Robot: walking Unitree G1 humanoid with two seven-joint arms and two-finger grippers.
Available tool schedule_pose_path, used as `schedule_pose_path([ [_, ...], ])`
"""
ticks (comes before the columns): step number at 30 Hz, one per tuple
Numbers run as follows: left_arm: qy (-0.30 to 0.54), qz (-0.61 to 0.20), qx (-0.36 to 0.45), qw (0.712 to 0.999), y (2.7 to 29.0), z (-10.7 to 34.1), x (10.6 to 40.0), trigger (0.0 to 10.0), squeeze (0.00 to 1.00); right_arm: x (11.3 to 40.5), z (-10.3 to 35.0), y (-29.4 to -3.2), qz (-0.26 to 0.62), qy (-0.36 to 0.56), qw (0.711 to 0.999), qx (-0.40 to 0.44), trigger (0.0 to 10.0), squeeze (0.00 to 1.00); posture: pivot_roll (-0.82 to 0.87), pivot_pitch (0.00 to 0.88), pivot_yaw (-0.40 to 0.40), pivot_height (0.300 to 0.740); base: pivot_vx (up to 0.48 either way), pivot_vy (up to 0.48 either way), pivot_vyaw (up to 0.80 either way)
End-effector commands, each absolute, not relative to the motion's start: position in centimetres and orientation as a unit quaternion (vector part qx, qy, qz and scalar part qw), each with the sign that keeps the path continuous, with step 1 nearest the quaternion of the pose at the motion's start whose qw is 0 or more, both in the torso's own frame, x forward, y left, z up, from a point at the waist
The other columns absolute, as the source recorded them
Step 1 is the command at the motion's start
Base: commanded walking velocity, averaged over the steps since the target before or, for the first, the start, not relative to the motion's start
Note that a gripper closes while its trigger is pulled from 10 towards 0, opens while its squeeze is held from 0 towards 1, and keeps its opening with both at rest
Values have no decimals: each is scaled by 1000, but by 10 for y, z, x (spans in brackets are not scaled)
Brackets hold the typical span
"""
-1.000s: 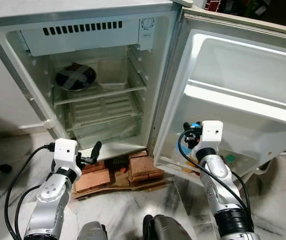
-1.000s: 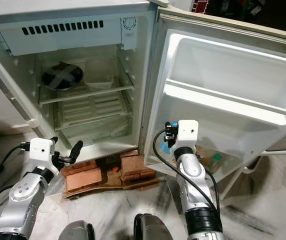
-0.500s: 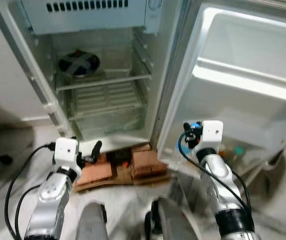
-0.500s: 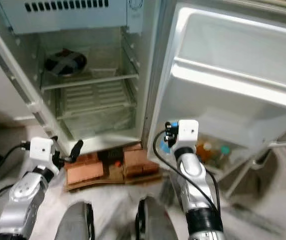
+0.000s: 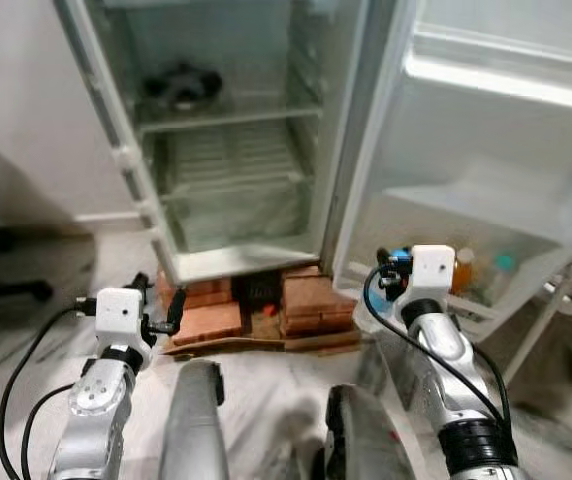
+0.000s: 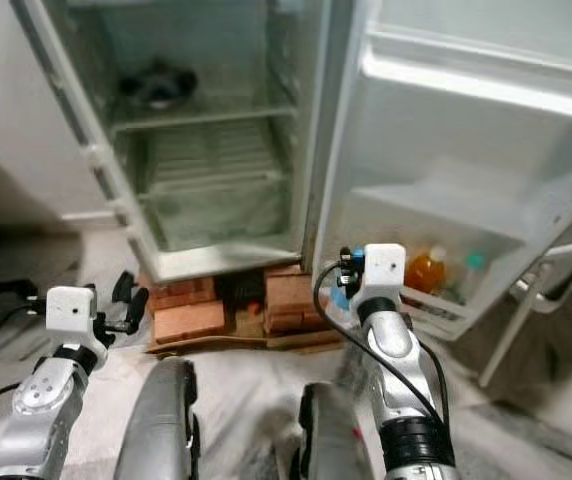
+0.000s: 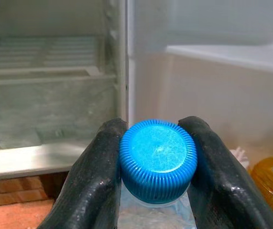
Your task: Restocking fridge
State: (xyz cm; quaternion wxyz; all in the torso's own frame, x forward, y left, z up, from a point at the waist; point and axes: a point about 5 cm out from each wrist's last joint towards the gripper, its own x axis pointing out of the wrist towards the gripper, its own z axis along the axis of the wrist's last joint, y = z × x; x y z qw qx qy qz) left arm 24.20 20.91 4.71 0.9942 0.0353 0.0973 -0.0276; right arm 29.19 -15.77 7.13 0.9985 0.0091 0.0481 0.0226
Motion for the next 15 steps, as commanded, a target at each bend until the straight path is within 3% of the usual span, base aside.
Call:
schedule_pose_path([
  [1,76,-32,44,996,206,57,249,10000,0,295,80,-159,20,25,999,0,10000,0,30,101,-43,622,0,0,0],
  [5,74,-33,46,996,205,56,249,10000,0,296,82,-159,20,20,1000,-4,10000,0,27,100,-43,622,135,0,0],
  [15,73,-41,46,995,201,54,250,10000,0,296,83,-159,21,12,1000,-5,10000,0,25,100,-42,622,444,0,0],
])
